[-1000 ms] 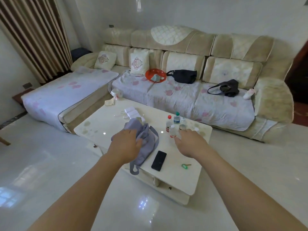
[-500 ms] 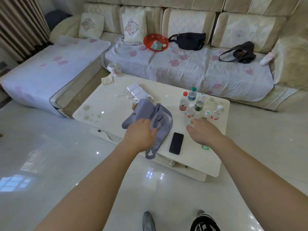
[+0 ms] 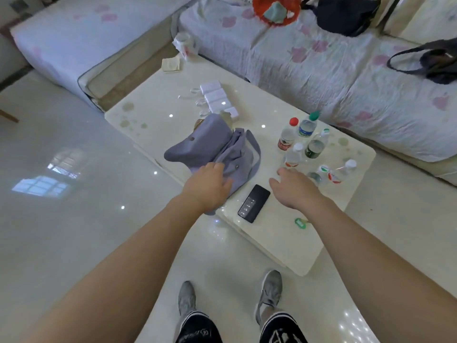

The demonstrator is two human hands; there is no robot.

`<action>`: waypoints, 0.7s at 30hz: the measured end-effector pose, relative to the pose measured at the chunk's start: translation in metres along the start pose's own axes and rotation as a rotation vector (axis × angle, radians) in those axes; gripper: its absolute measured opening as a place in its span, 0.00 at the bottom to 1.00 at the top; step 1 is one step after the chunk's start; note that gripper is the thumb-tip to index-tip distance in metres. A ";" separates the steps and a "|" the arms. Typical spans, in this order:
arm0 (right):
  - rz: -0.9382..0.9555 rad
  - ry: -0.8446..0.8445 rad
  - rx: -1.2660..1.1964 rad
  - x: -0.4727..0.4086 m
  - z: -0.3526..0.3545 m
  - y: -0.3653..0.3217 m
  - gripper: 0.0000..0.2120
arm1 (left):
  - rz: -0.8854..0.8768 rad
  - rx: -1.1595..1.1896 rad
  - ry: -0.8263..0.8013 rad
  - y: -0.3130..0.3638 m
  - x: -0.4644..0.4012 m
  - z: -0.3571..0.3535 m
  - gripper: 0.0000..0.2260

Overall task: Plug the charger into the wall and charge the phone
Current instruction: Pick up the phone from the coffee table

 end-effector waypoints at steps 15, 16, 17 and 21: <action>-0.043 -0.180 -0.110 -0.107 -0.117 0.064 0.24 | 0.179 0.157 -0.083 -0.040 -0.079 -0.163 0.24; -0.057 -0.183 -0.129 -0.112 -0.127 0.067 0.24 | 0.177 0.158 -0.087 -0.044 -0.086 -0.174 0.24; -0.071 -0.186 -0.150 -0.117 -0.138 0.071 0.23 | 0.175 0.160 -0.095 -0.048 -0.093 -0.185 0.24; -0.157 -0.199 -0.289 -0.132 -0.184 0.084 0.23 | 0.174 0.204 -0.141 -0.059 -0.120 -0.227 0.27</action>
Point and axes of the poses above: each hand's wrist, its own x-axis away from the middle knuckle, its own z-axis out of the back of the hand, y = z × x, the point moved 8 cm from there along -x, towards the middle knuckle, and after that the axes turned 1 degree about z, right-handed, at the moved point
